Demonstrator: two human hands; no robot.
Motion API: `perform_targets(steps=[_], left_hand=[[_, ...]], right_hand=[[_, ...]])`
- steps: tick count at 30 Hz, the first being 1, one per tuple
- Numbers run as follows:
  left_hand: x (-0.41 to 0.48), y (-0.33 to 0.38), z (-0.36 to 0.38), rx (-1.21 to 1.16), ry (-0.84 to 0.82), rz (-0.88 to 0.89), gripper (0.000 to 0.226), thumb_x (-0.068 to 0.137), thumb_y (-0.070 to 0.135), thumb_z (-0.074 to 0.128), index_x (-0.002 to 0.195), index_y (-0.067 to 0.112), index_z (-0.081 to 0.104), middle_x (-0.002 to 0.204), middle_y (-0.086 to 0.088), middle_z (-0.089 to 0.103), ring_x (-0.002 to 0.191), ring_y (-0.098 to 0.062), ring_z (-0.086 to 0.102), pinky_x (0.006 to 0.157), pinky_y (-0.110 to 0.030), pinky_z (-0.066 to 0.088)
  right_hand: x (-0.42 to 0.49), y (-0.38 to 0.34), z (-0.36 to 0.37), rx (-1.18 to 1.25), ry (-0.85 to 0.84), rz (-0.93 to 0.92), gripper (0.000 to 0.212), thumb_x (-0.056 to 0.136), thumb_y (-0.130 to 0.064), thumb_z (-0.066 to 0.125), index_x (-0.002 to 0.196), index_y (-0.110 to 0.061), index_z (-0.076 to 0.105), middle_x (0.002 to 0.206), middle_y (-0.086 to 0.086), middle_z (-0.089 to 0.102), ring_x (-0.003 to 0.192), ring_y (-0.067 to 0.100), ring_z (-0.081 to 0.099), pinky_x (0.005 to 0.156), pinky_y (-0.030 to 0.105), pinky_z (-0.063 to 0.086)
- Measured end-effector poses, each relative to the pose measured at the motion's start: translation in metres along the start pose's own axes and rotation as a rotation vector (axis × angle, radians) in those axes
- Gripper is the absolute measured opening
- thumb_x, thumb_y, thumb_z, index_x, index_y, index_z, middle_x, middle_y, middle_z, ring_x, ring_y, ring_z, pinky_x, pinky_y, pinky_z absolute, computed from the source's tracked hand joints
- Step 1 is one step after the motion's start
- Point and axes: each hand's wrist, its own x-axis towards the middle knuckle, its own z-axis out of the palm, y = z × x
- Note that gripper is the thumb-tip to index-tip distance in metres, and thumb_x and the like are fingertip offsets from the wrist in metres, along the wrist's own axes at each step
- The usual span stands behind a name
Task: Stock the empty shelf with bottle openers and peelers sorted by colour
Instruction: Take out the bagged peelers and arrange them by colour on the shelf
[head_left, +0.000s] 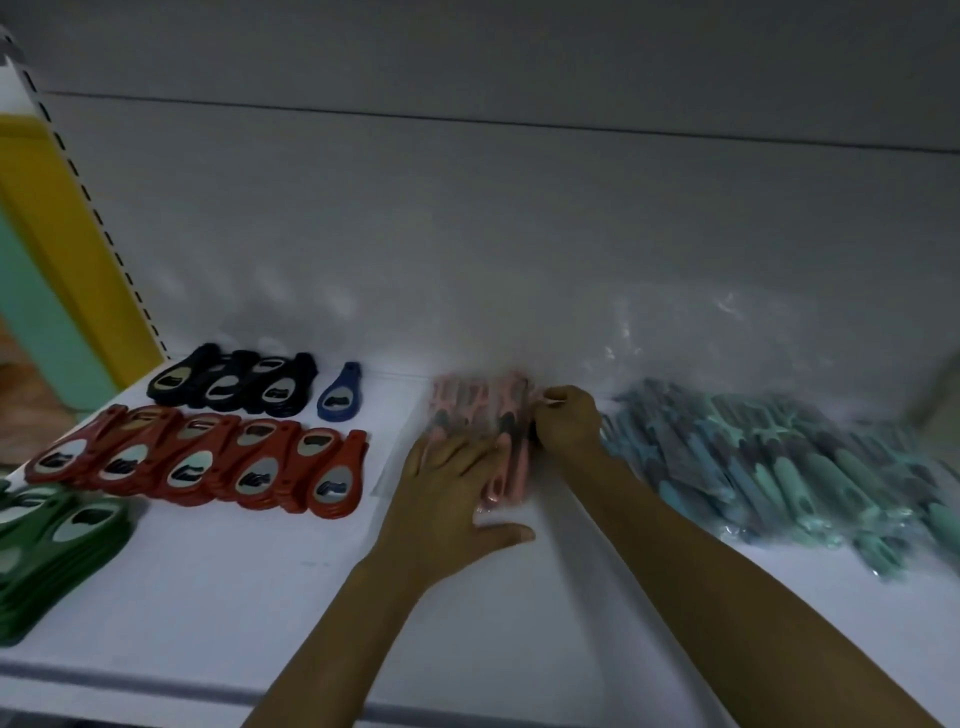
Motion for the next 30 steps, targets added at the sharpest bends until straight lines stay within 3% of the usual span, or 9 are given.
perform_targets(steps=[3,8,10,13,17,21,26,28,30], left_hand=[[0.002,0.005,-0.004,0.028,0.131,0.050,0.077,0.068,0.068,0.065,0.126,0.018,0.059,0.127,0.000,0.060,0.119,-0.023,0.055,0.107,-0.040,0.028],[0.006,0.003,0.000,-0.021,0.075,-0.025,0.070,0.077,0.062,0.059,0.129,0.014,0.056,0.138,-0.005,0.051,0.129,-0.024,0.045,0.109,-0.049,0.032],[0.007,0.002,0.000,-0.044,0.068,-0.034,0.070,0.078,0.062,0.057,0.130,0.013,0.055,0.137,-0.005,0.053,0.128,-0.024,0.047,0.108,-0.050,0.032],[0.004,0.003,0.000,-0.025,0.113,-0.010,0.073,0.074,0.065,0.059,0.127,0.014,0.058,0.131,-0.005,0.057,0.125,-0.026,0.050,0.109,-0.053,0.030],[0.010,0.019,-0.006,0.093,0.241,0.143,0.059,0.081,0.058,0.055,0.117,0.012,0.065,0.124,-0.008,0.061,0.118,-0.029,0.055,0.108,-0.049,0.031],[0.028,0.066,-0.003,-0.097,0.225,0.149,0.042,0.091,0.038,0.049,0.118,0.010,0.064,0.126,-0.008,0.061,0.113,-0.028,0.058,0.097,-0.035,0.042],[0.052,0.132,0.038,-0.371,-0.161,-0.046,0.089,0.074,0.077,0.023,0.149,0.031,0.013,0.159,0.001,0.010,0.143,-0.018,0.017,0.112,-0.037,0.026],[0.061,0.148,0.053,-0.414,-0.220,-0.036,0.096,0.067,0.085,0.016,0.149,0.036,0.008,0.159,0.002,0.003,0.145,-0.020,0.010,0.114,-0.041,0.024],[0.070,0.152,0.060,-0.331,-0.208,0.017,0.108,0.059,0.094,0.007,0.149,0.035,0.010,0.159,0.005,0.002,0.145,-0.022,0.007,0.115,-0.047,0.021]], right_hand=[[-0.002,-0.004,0.010,0.002,-0.059,-0.068,0.023,0.093,-0.016,0.049,0.103,0.000,0.062,0.102,0.016,0.065,0.096,0.030,0.059,0.084,0.031,0.045],[-0.019,-0.005,0.020,-0.143,-0.369,-0.280,0.043,0.101,-0.024,0.036,0.140,-0.005,0.037,0.140,0.018,0.045,0.126,0.032,0.045,0.108,0.037,0.033],[-0.020,-0.009,0.014,-0.167,-0.423,-0.285,0.042,0.101,-0.026,0.037,0.138,-0.005,0.038,0.140,0.016,0.045,0.127,0.031,0.043,0.107,0.035,0.032],[-0.028,-0.009,-0.001,-0.108,-0.328,-0.270,0.036,0.097,-0.022,0.049,0.128,-0.003,0.049,0.126,0.015,0.054,0.118,0.030,0.049,0.093,0.028,0.035],[-0.047,0.011,-0.039,-0.102,-0.144,-0.436,0.032,0.091,-0.016,0.059,0.122,-0.007,0.059,0.128,0.012,0.056,0.121,0.027,0.050,0.101,0.027,0.034],[-0.040,0.036,-0.106,-0.625,0.197,-0.531,0.037,0.092,-0.033,0.055,0.124,-0.014,0.060,0.129,0.015,0.056,0.121,0.032,0.049,0.103,0.039,0.032],[-0.040,0.071,-0.165,-0.866,-0.018,-0.281,0.044,0.102,-0.037,0.029,0.142,-0.022,0.039,0.151,0.005,0.035,0.139,0.022,0.029,0.113,0.042,0.020],[-0.048,0.078,-0.171,-0.722,-0.188,-0.358,0.041,0.103,-0.025,0.033,0.141,-0.015,0.042,0.151,0.006,0.036,0.139,0.023,0.030,0.113,0.042,0.020],[-0.052,0.077,-0.180,-0.397,-0.236,-0.398,0.030,0.099,-0.008,0.041,0.123,-0.004,0.059,0.127,0.016,0.059,0.113,0.027,0.053,0.098,0.037,0.037]])
